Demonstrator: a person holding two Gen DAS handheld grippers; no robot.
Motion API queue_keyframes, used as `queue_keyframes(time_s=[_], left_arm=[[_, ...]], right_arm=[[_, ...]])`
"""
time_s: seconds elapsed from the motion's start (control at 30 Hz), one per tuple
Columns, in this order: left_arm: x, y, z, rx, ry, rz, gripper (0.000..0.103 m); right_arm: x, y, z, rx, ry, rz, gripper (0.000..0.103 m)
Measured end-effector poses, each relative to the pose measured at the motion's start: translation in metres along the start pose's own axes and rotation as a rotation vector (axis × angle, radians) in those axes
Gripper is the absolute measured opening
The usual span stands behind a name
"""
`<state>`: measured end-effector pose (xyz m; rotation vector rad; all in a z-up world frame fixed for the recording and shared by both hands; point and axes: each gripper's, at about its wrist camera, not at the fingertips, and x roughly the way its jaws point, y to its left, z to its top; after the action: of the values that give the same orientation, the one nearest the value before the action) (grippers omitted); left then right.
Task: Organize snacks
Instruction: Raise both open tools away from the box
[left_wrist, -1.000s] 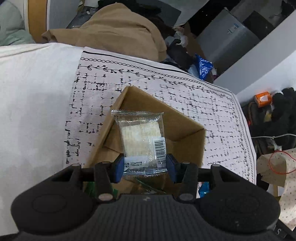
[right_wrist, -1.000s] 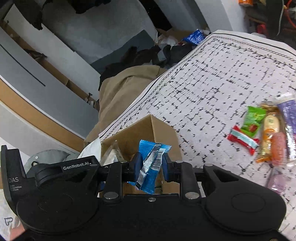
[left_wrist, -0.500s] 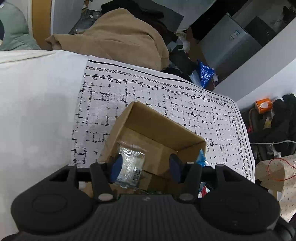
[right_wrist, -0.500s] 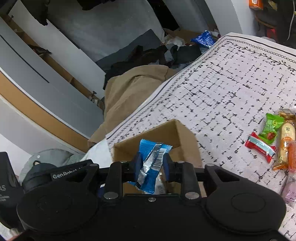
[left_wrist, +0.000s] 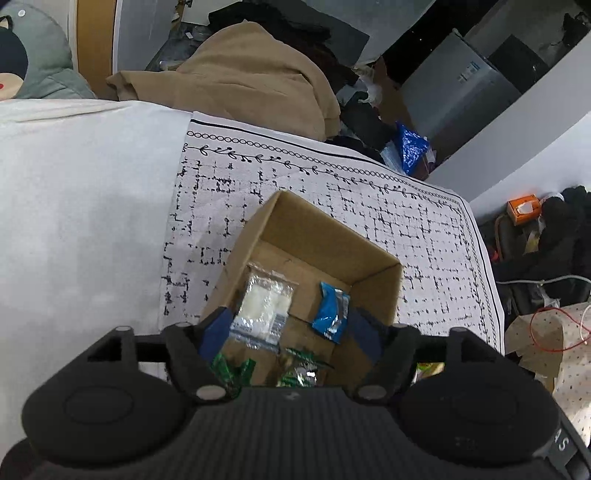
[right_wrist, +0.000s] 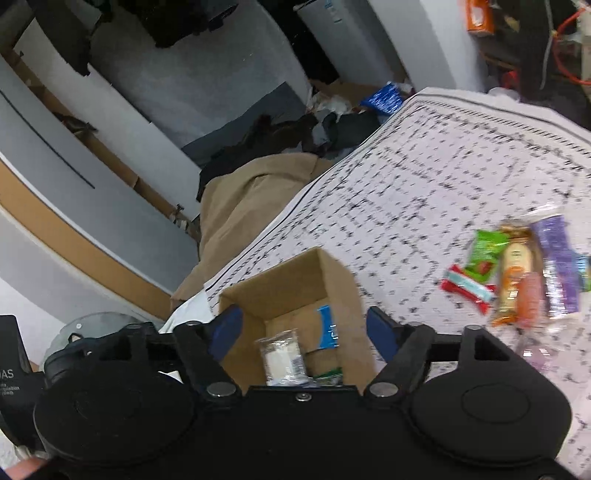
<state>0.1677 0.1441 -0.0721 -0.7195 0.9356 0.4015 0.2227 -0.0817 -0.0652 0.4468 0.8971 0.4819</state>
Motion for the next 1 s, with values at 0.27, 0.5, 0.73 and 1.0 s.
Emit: queue_keyframes(time_s=[0.27,0.5,0.73,1.0], left_arm=[[-0.014,-0.017,-0.019,0.033,0.011,-0.001,0.082],[-0.034,-0.035,-0.034,0.106,-0.056,0.003,0.097],[-0.049,-0.048,-0.045,0.132,-0.076,-0.026,0.103],[-0.060,-0.064,-0.062,0.173,-0.082,-0.060,0.103]], right_arm=[[-0.036,-0.023,-0.001,0.003,-0.035,-0.025,0.085],[-0.056,-0.036,0.000,0.021,-0.067,-0.028,0.090],[-0.079,-0.048,0.001,0.036,-0.105,-0.021,0.094],[-0.100,-0.060,0.001,0.034,-0.129,-0.020,0.096]])
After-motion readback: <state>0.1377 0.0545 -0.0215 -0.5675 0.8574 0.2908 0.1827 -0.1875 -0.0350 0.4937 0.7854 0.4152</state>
